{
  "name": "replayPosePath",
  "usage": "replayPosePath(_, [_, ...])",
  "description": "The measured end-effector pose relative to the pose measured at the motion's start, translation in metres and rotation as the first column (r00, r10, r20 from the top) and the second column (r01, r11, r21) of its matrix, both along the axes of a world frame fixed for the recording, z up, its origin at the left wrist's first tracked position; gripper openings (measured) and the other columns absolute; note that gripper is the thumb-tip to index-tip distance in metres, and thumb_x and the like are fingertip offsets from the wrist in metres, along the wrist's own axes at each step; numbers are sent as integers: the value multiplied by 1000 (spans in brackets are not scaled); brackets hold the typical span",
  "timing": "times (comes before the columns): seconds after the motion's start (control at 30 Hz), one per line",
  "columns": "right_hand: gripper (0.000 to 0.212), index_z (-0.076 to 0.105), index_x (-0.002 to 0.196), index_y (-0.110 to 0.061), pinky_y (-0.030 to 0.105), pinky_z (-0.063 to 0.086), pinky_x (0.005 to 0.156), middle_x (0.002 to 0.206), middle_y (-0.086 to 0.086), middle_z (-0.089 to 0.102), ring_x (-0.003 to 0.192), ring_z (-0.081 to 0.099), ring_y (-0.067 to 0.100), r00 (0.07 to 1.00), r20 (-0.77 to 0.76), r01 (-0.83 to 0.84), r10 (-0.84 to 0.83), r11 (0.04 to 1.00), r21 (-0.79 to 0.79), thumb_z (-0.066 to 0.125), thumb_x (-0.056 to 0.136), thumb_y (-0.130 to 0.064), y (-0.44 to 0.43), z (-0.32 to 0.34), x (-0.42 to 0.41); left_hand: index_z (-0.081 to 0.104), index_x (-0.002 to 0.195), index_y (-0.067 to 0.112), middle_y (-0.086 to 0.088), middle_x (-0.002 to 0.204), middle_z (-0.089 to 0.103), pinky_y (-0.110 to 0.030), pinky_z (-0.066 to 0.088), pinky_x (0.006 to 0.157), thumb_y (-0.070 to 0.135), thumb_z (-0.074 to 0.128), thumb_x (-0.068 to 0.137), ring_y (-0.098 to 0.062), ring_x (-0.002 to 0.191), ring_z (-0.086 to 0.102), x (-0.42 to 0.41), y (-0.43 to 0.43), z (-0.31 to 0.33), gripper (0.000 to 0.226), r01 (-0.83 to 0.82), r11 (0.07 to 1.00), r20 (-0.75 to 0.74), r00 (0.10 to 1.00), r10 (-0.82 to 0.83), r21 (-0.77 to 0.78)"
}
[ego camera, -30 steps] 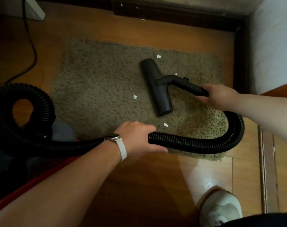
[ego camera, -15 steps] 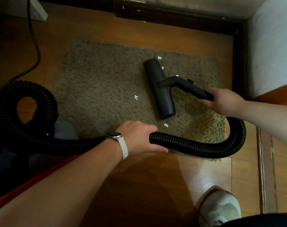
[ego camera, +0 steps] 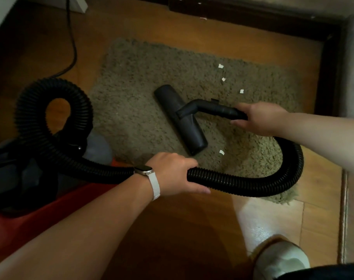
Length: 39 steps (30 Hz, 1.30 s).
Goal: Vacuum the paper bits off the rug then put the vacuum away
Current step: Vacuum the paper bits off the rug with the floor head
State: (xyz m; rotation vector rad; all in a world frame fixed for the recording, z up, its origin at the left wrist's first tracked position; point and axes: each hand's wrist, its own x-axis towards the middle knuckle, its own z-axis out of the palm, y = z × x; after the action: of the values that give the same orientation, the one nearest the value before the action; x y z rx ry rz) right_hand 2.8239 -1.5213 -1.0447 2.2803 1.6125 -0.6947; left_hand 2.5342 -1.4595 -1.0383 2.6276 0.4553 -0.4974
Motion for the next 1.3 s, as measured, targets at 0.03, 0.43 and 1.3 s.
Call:
replayPosePath(0.03, [46, 45, 134, -31, 26, 41, 46, 76, -3, 59, 61, 58, 14, 1000, 9, -2, 2, 1000, -3, 47, 97, -58, 1, 1, 1, 56, 93, 31, 11, 75, 58, -29, 48, 62, 88, 43, 73, -9, 71, 58, 0, 1, -1, 62, -6, 1000, 1, 1000, 6, 3])
replayPosePath(0.43, [37, 47, 128, -31, 27, 44, 46, 78, 1, 64, 61, 64, 19, 972, -29, 232, -233, 972, -31, 49, 98, -52, -36, 2, 26, 55, 90, 33, 13, 72, 55, -29, 48, 67, 89, 44, 72, -11, 72, 57, 11, 11, 5, 60, -27, 1000, -34, 999, 27, 9])
replayPosePath(1.3, [30, 48, 107, -21, 31, 42, 49, 78, 6, 62, 63, 62, 22, 919, -135, 375, -369, 927, 17, 46, 99, -50, -74, -8, 40, 49, 82, 35, 13, 71, 55, -27, 45, 62, 88, 44, 73, -4, 67, 53, 14, 10, 7, 55, 1, 1000, 5, 1000, -1, 8])
